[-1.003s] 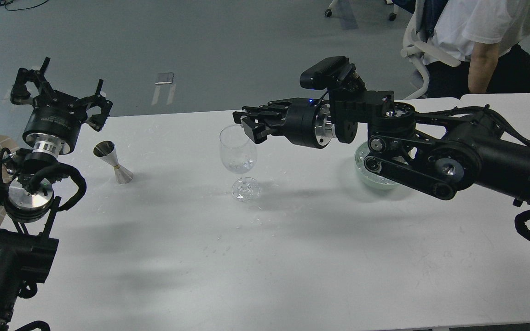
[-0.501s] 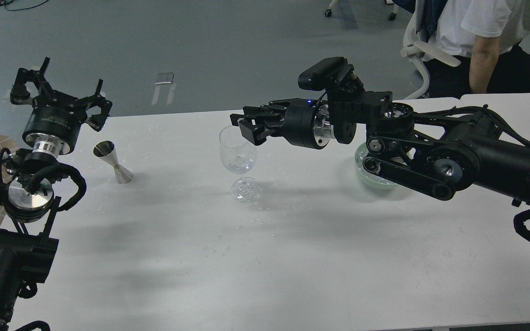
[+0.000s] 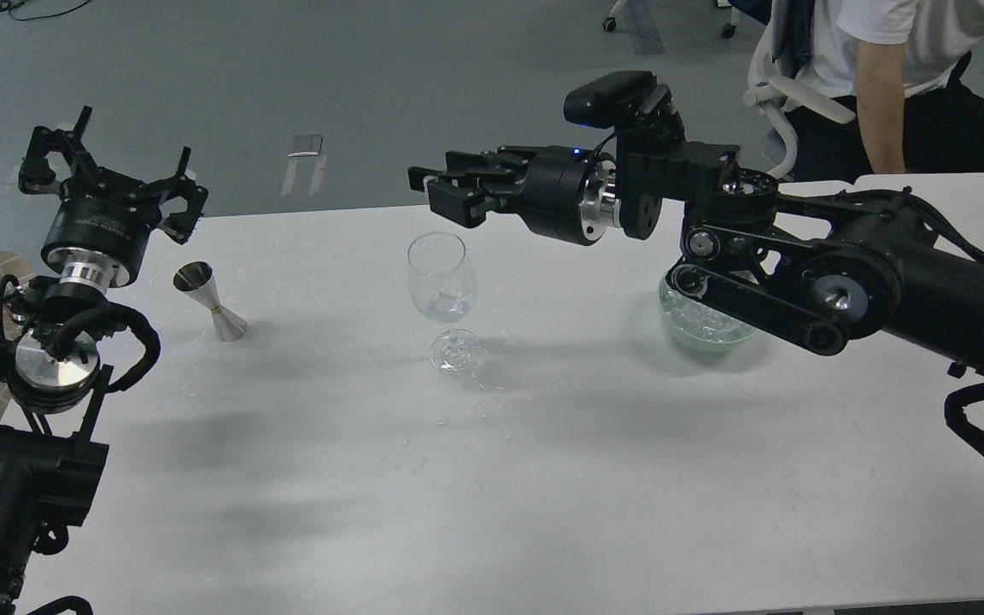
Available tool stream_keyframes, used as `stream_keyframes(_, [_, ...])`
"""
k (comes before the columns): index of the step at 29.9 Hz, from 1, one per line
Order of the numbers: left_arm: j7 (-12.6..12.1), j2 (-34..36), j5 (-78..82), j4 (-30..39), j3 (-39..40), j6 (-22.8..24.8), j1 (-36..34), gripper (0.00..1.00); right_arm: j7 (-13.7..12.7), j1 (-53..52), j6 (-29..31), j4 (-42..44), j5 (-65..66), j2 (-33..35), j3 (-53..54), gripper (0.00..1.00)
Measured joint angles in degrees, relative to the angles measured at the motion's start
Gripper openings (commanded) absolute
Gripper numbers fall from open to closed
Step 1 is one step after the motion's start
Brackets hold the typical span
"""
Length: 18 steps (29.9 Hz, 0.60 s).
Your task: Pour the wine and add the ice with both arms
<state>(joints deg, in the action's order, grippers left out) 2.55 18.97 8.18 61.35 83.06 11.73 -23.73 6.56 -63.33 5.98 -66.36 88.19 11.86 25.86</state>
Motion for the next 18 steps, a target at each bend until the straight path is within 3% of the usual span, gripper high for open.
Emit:
stream_keyframes(6, [-0.55,0.15,0.00,-0.07,-0.20,0.49,-0.12,0.97,0.15,11.02,-0.07,0.21,-4.83,-7.70,21.27,1.00])
stream_keyframes(12, [-0.85,0.23,-0.04,-0.73,-0.08,1.22,-1.93,0.98,-0.42,15.61,-0.27,0.46,-7.85,-11.70,41.89,1.00])
stream_keyframes(18, [-0.19,0.38,0.94,-0.79,-0.60,3.65,-1.94,0.98,-0.50,16.33,-3.35,3.46,-26.73,-11.87,51.63,1.00])
